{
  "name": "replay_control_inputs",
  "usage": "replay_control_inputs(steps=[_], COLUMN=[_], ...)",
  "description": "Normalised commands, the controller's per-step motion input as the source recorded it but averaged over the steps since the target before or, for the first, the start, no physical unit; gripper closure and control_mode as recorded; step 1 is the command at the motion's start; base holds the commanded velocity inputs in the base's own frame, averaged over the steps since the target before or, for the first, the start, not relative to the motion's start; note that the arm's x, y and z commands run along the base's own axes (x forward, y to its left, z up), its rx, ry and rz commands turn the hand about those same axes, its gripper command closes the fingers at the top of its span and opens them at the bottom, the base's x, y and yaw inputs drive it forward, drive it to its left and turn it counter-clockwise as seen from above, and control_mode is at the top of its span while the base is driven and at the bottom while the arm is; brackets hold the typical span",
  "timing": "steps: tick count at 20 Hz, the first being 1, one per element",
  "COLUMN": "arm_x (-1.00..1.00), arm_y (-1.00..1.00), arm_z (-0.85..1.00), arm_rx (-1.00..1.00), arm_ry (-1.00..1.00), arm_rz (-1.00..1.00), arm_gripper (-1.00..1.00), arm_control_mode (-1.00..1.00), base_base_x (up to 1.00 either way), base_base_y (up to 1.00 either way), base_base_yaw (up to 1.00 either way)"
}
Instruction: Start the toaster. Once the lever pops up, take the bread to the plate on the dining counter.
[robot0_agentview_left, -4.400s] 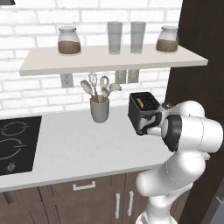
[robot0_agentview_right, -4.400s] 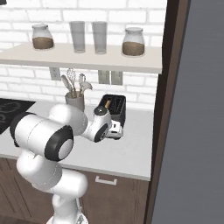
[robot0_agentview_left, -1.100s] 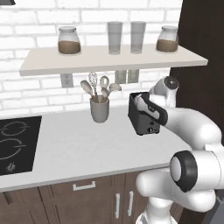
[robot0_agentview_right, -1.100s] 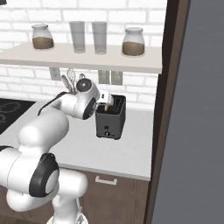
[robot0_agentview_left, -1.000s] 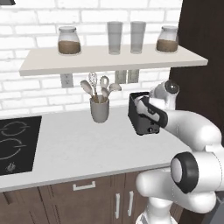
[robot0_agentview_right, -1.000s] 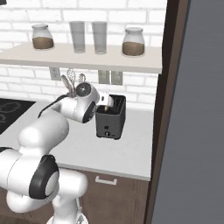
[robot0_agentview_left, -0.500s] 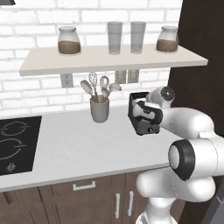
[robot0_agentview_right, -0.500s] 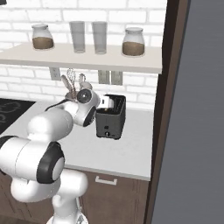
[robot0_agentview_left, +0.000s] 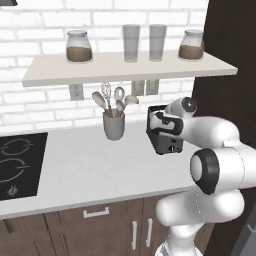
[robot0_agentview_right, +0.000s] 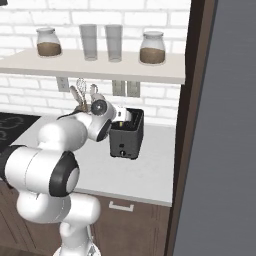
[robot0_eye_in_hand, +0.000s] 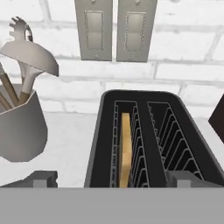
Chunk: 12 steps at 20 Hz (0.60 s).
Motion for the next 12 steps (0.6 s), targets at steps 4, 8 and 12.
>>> replay_control_inputs(steps=[4,8,12], arm_x=[0.11,0.10,0.00], arm_y=[0.00,0.00,0.00], arm_z=[0.00,-0.05,-0.09], arm_rx=[0.00,0.00,-0.01], arm_ry=[0.04,0.09,0.09], arm_rz=[0.00,0.00,0.00], arm_gripper=[-1.00,-1.00,-1.00], arm_control_mode=[-1.00,-1.00,-1.00], base_base_x=[0.00,0.00,0.00], base_base_y=[0.00,0.00,0.00], base_base_yaw=[0.00,0.00,0.00])
